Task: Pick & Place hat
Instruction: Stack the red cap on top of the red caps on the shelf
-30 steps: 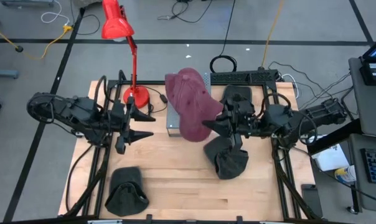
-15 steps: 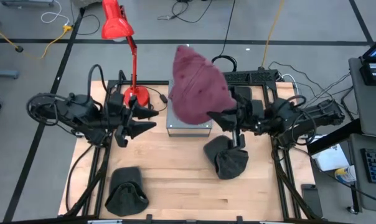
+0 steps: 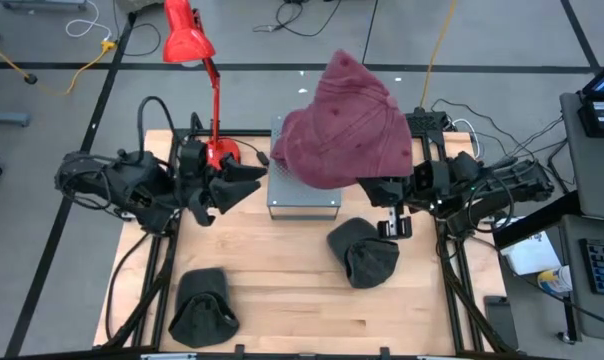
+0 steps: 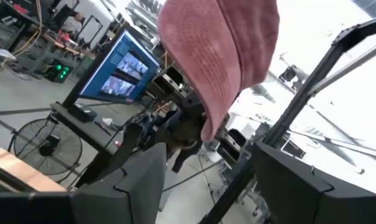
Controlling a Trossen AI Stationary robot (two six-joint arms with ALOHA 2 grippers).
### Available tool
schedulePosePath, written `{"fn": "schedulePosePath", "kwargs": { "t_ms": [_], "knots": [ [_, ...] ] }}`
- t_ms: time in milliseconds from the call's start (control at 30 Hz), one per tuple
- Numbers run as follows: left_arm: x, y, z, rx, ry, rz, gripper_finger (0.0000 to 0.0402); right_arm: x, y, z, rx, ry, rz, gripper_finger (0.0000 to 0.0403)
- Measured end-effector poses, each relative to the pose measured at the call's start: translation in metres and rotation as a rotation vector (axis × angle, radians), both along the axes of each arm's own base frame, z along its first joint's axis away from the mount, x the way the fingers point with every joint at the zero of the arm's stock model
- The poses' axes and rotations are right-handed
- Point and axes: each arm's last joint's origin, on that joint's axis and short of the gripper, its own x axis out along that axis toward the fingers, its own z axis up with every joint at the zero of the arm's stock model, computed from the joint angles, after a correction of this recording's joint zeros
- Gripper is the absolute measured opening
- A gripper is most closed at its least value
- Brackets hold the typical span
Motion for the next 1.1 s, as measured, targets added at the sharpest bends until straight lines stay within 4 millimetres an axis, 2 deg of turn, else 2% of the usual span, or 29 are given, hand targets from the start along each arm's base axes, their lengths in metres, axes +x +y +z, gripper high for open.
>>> {"fn": "schedulePosePath", "kwargs": {
  "t_ms": [300,600,933,1100],
  "knots": [
    [0.028,0.005,-0.004,0.000,-0.097,-0.009,0.0244,0.004,-0.005,-0.003,-0.002,0.037,0.019,0.0009],
    [0.050,0.009,-0.013,-0.015,-0.123,-0.017,0.0244,0.007,-0.008,-0.005,-0.009,0.071,0.005,0.0009],
    [0.050,0.009,-0.012,-0.018,-0.144,-0.058,0.0242,0.010,-0.007,-0.009,-0.019,0.126,0.003,0.0009],
    [0.050,0.007,-0.012,-0.012,-0.147,-0.099,0.0205,0.011,-0.007,-0.010,-0.022,0.137,0.005,0.0009]
  ]
}}
